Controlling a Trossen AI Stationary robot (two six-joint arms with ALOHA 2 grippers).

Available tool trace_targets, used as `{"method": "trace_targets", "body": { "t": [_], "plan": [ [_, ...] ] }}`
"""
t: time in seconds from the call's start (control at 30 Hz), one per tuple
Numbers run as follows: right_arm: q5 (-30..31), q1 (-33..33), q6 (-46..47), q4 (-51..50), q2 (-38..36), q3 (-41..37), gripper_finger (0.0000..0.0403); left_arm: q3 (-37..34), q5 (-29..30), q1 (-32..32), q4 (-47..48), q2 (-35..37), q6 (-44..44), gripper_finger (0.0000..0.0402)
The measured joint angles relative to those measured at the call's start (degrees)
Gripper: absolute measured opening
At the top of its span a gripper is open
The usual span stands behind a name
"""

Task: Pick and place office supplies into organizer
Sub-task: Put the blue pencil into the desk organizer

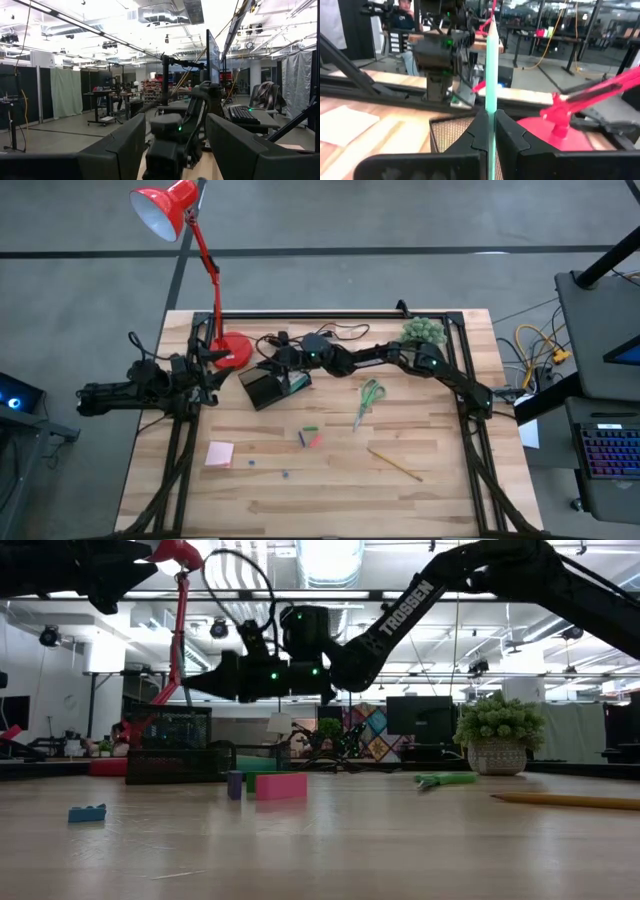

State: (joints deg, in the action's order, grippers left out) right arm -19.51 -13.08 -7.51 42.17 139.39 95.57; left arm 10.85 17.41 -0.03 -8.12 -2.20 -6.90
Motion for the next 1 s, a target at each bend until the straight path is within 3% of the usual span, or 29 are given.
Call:
{"method": "trace_targets", "body": {
  "t": [0.27, 0.77, 1.0],
  "plan": [
    [-0.6, 0.1, 3.0, 0.7, 5.6, 5.6, 0.0008, 0.0, 0.0, 0.0, 0.0, -0.1, 0.0, 0.0196],
    [-0.4, 0.1, 4.0, -0.4, 5.5, 6.2, 0.0009, 0.0, 0.0, 0.0, 0.1, -0.2, 0.2, 0.0196],
    [0.0, 0.0, 4.6, -1.3, 5.4, 6.3, 0.0033, -0.1, 0.0, 0.0, 0.1, -0.4, 0.2, 0.0196]
  ]
}}
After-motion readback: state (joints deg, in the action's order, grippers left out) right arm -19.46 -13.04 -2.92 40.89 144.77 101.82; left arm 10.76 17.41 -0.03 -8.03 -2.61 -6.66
